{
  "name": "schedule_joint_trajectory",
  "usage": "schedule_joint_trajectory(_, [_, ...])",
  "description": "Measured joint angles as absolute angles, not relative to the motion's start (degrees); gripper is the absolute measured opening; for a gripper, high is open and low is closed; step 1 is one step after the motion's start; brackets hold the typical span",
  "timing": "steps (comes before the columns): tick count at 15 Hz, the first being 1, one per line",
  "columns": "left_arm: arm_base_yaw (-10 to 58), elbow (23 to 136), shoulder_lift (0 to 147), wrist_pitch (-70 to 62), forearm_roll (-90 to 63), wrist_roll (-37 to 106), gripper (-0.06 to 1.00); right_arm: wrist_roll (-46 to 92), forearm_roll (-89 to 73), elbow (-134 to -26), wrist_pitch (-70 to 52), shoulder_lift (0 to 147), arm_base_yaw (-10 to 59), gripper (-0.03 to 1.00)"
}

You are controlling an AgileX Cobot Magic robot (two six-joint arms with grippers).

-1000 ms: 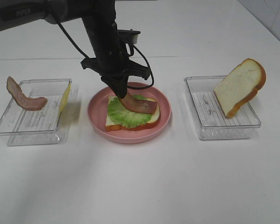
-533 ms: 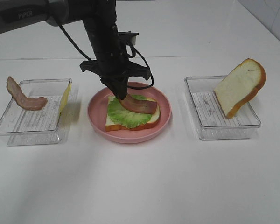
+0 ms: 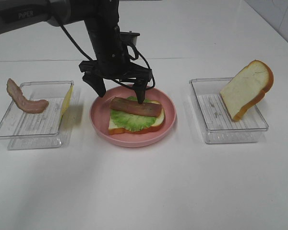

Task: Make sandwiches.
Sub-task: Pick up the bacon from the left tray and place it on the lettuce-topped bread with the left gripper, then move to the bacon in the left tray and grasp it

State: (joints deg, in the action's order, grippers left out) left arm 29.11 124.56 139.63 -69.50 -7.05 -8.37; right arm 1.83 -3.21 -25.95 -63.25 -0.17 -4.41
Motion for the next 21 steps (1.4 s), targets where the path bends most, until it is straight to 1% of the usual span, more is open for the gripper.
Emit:
schedule_joint_trajectory(2, [29.11,124.56,137.17,-69.56,-7.05,-7.68,0.97,1.83,-3.21,-25.95,-63.25,-0.17,-4.41,0.85])
schedule_joint_trajectory(6, [29.11,124.22,127.31,-69.56,-4.35,-5.33,0.98,1.83,-3.21,-25.95,-63.25,-0.17,-4.41,0.85])
schedule_joint_trajectory(7, [29.11,122.9,124.79,-69.5,-2.23,-5.21,0.98,1.83,-3.21,-25.95,-63.25,-0.17,-4.41,0.85])
schedule_joint_trajectory(9, [27.9,116.25,119.4,-69.56,2.29,-5.16,0.98,1.83,-3.21,-25.95,-63.25,-0.17,-4.41,0.85])
schedule_joint_trajectory(10, [25.84,113.27,117.28,-69.61,2.41,-5.16,0.98,1.83,-3.21,-25.95,-63.25,-0.17,-4.41,0.85])
schedule_joint_trajectory(12, [19.08,109.09,114.25,-69.61,1.6,-5.1,0.98,1.83,-3.21,-25.95,-63.25,-0.17,-4.41,0.85])
schedule_joint_trajectory(16, [6.36,105.14,113.04,-69.73,-0.69,-2.46,0.98,1.83,-3.21,-25.95,-63.25,-0.17,-4.41,0.85])
schedule_joint_trajectory(19, [0.63,105.08,115.34,-69.67,-2.23,0.0,0.98,1.83,-3.21,-25.95,-63.25,-0.17,-4.41,0.85])
schedule_joint_trajectory(21, [-0.23,105.08,117.46,-69.67,-2.86,0.46,0.98,1.83,-3.21,-25.95,-63.25,-0.17,-4.41,0.85])
